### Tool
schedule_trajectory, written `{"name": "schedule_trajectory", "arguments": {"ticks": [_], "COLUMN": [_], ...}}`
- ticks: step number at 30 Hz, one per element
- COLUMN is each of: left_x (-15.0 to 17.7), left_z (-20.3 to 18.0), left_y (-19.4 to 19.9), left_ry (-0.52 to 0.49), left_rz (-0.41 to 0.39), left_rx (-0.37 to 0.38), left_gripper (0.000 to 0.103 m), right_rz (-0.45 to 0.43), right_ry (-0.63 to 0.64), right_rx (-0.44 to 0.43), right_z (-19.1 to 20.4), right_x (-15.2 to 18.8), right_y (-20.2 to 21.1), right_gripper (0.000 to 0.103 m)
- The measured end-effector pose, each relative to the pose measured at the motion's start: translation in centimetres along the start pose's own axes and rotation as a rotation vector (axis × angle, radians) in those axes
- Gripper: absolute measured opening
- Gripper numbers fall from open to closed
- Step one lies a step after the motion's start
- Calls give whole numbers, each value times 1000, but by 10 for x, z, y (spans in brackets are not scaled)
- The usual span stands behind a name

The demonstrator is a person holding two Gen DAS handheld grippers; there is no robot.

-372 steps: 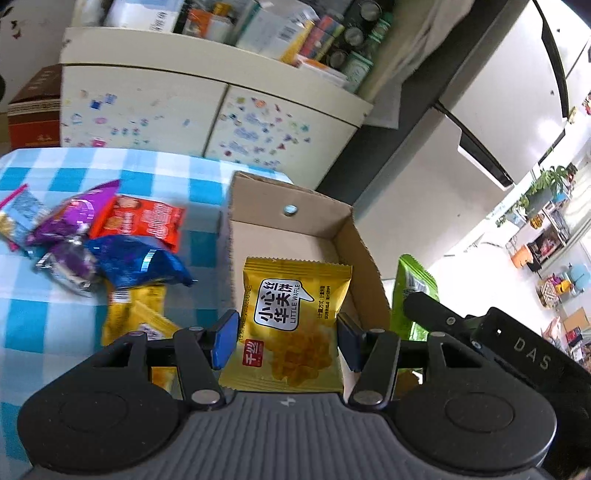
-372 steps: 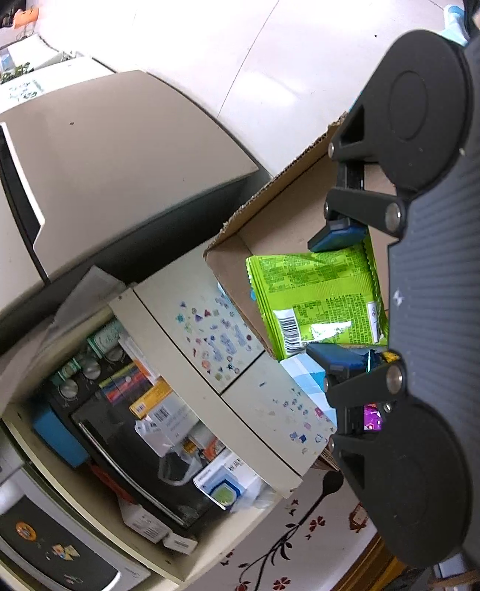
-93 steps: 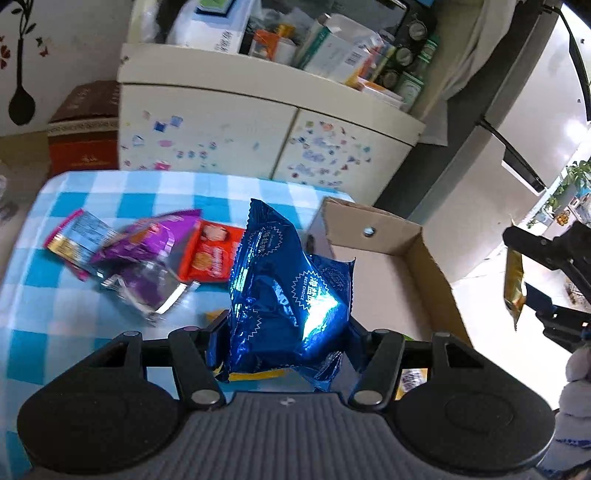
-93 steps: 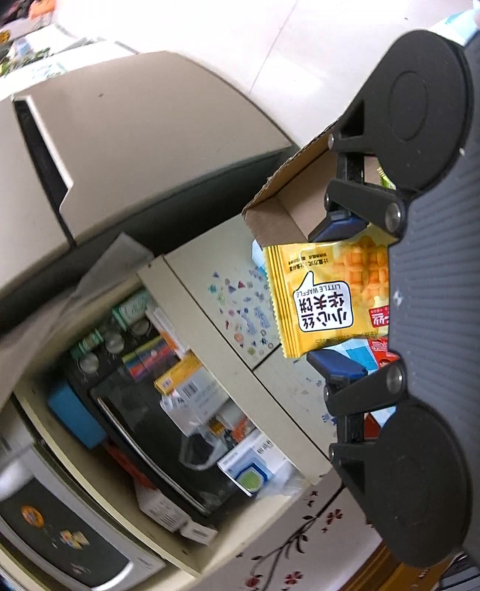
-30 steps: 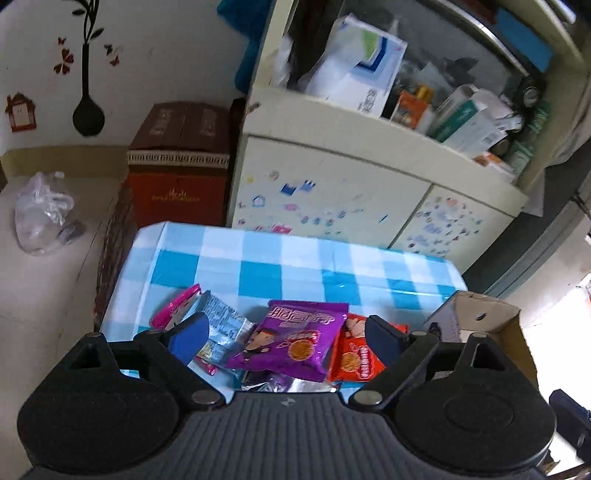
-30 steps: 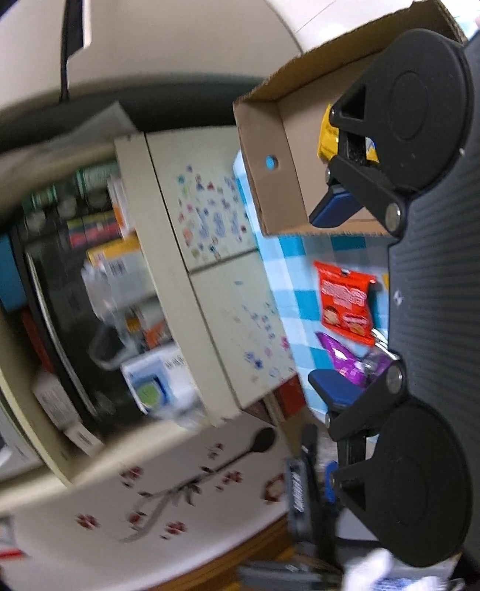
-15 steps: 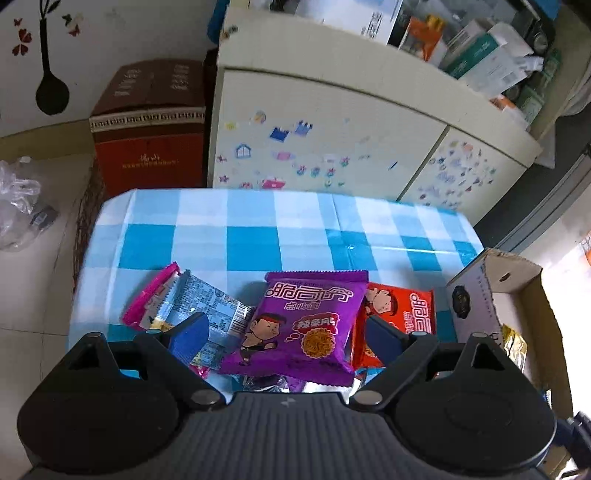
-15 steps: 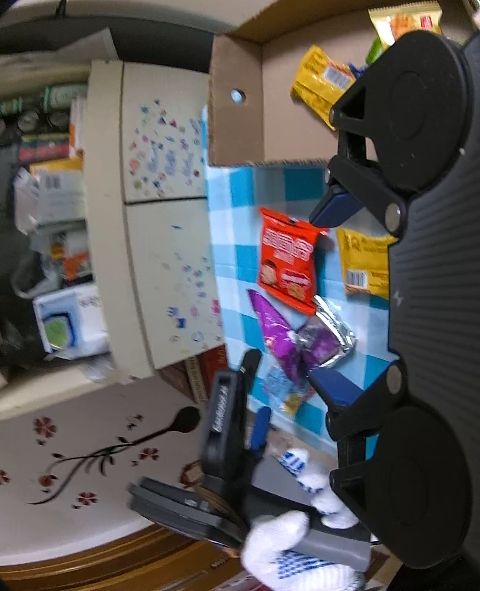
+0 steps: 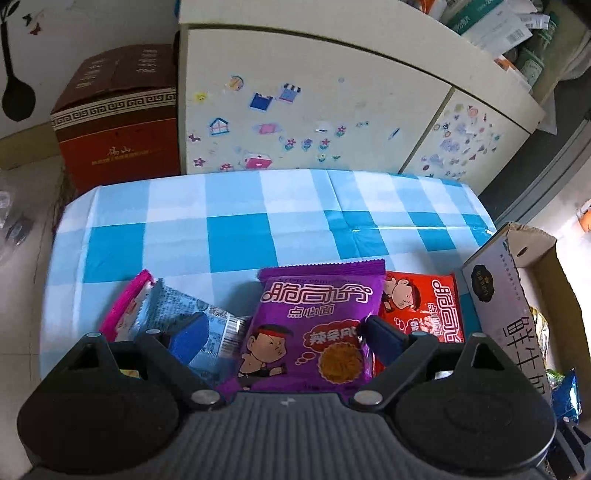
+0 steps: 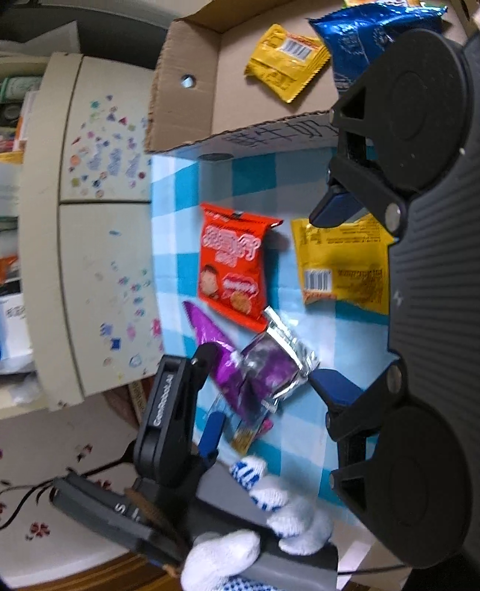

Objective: Organize snacks
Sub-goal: 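Grasp and lift the purple packet with the left gripper while the right gripper grasps the yellow packet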

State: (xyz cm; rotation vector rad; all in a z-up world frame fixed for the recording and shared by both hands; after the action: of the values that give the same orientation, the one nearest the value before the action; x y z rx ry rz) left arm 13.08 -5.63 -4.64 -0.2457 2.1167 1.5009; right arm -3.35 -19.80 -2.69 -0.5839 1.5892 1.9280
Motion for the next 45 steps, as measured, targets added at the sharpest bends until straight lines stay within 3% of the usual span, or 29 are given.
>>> {"name": "schedule_trajectory", "arguments": {"ticks": [10, 21, 23, 25, 27, 31, 45], "left_x": [0, -1, 0, 0, -1, -7, -15], "left_z": [-9, -18, -22, -25, -23, -14, 3], "left_y": [-14, -21, -22, -22, -19, -12, 9], "left_ry": [-54, -87, -103, -111, -95, 5, 165], "left_rz": [-10, -10, -8, -6, -11, -9, -55], "left_rx": [2, 0, -20, -26, -31, 12, 9], "left_gripper": [103, 101, 97, 90, 81, 68, 68], "right_rz": [46, 91, 83, 79, 76, 80, 27], "right_ry": [-49, -143, -142, -131, -139, -147, -127], "right_rx": [59, 53, 60, 62, 52, 18, -20], "right_z": [0, -12, -11, -11, -12, -11, -6], "right_x": [3, 5, 6, 4, 3, 2, -8], "right_y": [-20, -37, -36, -36, -34, -32, -18], "right_gripper": [84, 83, 79, 63, 57, 55, 55]}}
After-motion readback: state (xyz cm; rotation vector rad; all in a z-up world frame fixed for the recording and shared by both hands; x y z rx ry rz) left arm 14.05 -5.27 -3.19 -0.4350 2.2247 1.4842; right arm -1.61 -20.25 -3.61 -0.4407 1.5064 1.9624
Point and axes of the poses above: each gripper's, at about its wrist camera, not at the fingertips, and y roughly against the way its jaws point, z to its left, x to its underside, the point moved 1 cm from there along -y, roughly the way its jaws point, and after that the axes turned 1 degree about x, right-handed, at the moved point
